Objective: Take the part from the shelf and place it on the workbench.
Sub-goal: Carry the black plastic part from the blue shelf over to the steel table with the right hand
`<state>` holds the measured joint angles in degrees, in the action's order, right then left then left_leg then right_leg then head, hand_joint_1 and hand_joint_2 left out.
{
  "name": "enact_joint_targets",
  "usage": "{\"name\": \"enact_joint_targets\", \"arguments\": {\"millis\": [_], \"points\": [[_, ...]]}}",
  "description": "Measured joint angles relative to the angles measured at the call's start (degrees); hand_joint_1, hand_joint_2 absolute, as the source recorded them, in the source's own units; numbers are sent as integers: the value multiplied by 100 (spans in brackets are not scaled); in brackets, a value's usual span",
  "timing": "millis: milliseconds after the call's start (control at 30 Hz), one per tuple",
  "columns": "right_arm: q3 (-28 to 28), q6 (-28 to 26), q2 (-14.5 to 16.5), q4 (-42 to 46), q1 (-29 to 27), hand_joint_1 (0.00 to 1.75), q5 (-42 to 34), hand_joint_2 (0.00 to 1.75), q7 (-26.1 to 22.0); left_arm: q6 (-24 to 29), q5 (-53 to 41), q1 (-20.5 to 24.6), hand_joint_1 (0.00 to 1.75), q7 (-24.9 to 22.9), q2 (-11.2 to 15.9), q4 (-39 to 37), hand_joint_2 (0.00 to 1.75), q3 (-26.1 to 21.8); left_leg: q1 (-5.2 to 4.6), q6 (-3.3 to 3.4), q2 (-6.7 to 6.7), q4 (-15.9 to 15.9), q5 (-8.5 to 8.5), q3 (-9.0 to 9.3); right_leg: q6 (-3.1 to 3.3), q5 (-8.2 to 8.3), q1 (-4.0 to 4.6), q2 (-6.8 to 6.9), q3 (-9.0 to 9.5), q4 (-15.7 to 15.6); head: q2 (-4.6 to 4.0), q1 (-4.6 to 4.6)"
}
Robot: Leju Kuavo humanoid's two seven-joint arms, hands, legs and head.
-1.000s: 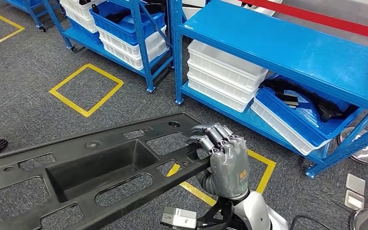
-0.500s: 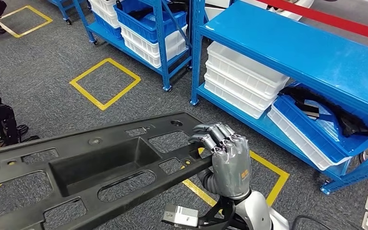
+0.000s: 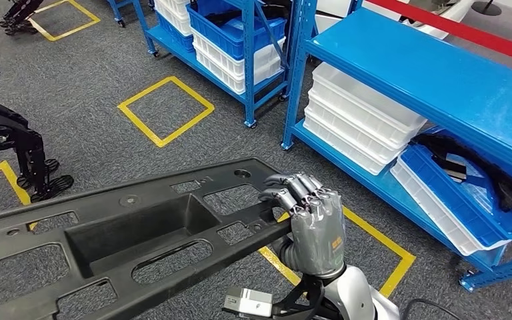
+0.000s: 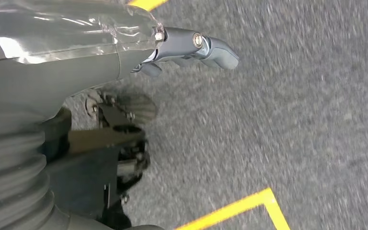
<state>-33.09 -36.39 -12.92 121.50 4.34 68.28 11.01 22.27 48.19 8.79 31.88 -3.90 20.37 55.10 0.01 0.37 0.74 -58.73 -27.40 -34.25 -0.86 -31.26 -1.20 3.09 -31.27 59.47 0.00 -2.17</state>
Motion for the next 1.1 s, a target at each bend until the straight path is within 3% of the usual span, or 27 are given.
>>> {"name": "enact_joint_targets", "arguments": {"millis": [67,133,167,200,233,300,367,433,467,533,567,633,700,733,767,833,867,933,1033,1100], "points": [[2,-1,0,0,-2,175,-1,175,1,0,1,8,0,-1,-1,0,175,-1,28,75,-45,66,31,36,-28,-238,-12,-130,-134,335,0,-22],[4,-1,0,-1,-14,175,-11,175,-6,0,6,12,0,-1,-2,0,175,-2,16,111,-96,71,30,39,-33,-580,-11,-251,-484,1050,0,-60],[5,0,0,-2,-22,175,-25,175,-17,0,14,9,0,-2,-2,0,175,-2,9,117,-133,66,26,39,-36,-673,-10,-272,-649,1364,0,-74],[6,1,1,-4,-28,175,-42,175,-34,0,22,6,0,-2,-2,0,175,-2,2,121,-174,58,22,41,-37,-652,-10,-282,-736,1503,0,-81],[6,1,1,-5,-30,175,-63,175,-54,0,29,5,0,-4,-2,0,175,-3,0,121,-221,47,16,44,-32,-518,-11,-287,-720,1421,0,-84],[7,2,2,-7,-29,175,-92,175,-81,0,35,5,0,-7,-2,0,175,-4,3,102,-319,6,-8,50,-10,-93,-19,-350,-434,737,0,-96],[8,3,7,-13,-31,175,-105,175,-96,3,36,8,0,-9,-2,0,175,-5,0,53,-400,-57,-36,19,12,113,-19,-483,-202,179,0,-103],[12,4,20,-20,-35,175,-107,175,-107,13,35,3,0,-15,-2,0,175,-6,4,-8,-459,-84,-36,-19,38,110,3,-534,-172,78,0,-94],[14,4,28,-21,-36,175,-107,175,-113,19,33,-1,0,-20,-1,0,175,-7,14,-39,-488,-77,-31,-22,66,121,3,-502,-171,71,0,-92],[19,3,51,-22,-40,175,-107,175,-121,28,24,-1,0,-31,-1,0,175,-6,18,-107,-425,-194,-119,-54,125,144,-10,-422,-143,33,0,-67],[20,3,64,-22,-47,175,-107,175,-125,31,18,5,0,-37,-1,0,175,-6,19,-143,-351,-398,-241,-137,153,151,-22,-373,-128,14,0,-43],[27,3,85,-22,-73,175,-107,175,-129,33,7,11,0,-53,-2,0,175,-5,40,-207,-195,-1112,-584,-470,185,142,-18,-272,-113,10,0,2],[32,3,96,-22,-98,175,-106,175,-142,33,1,3,0,-74,-2,0,175,-5,63,-238,-146,-1637,-733,-735,195,128,-11,-182,-105,12,0,5],[34,2,103,-24,-103,175,-107,175,-157,33,-1,0,0,-83,-2,0,175,-4,67,-238,-133,-1597,-649,-720,191,119,-12,-146,-97,13,0,7],[35,2,111,-25,-104,175,-109,175,-174,34,-2,-2,0,-89,-1,0,175,-5,69,-229,-113,-1336,-475,-593,184,106,-14,-111,-80,13,0,8],[38,1,133,-28,-104,175,-119,175,-213,40,3,3,0,-95,-1,0,175,-5,48,-185,3,-538,-121,-212,152,72,-6,-46,-38,13,0,11],[38,0,142,-29,-103,175,-128,175,-228,44,9,7,0,-95,-1,0,175,-5,28,-157,56,-239,-26,-76,133,56,3,-22,-25,14,0,12],[39,-4,151,-32,-102,175,-152,175,-252,54,24,6,0,-93,-1,0,175,-5,-8,-114,95,-65,-20,-14,97,44,21,11,-19,9,0,10],[39,-8,158,-44,-97,175,-190,175,-277,79,46,-18,0,-88,3,0,175,-7,-9,-37,22,-21,-1,-13,27,25,13,45,20,-19,0,3],[39,-18,161,-50,-91,175,-204,175,-287,91,53,-14,0,-75,5,0,175,-8,17,46,-27,53,31,24,-10,-150,0,-80,-51,198,0,-12]]}}
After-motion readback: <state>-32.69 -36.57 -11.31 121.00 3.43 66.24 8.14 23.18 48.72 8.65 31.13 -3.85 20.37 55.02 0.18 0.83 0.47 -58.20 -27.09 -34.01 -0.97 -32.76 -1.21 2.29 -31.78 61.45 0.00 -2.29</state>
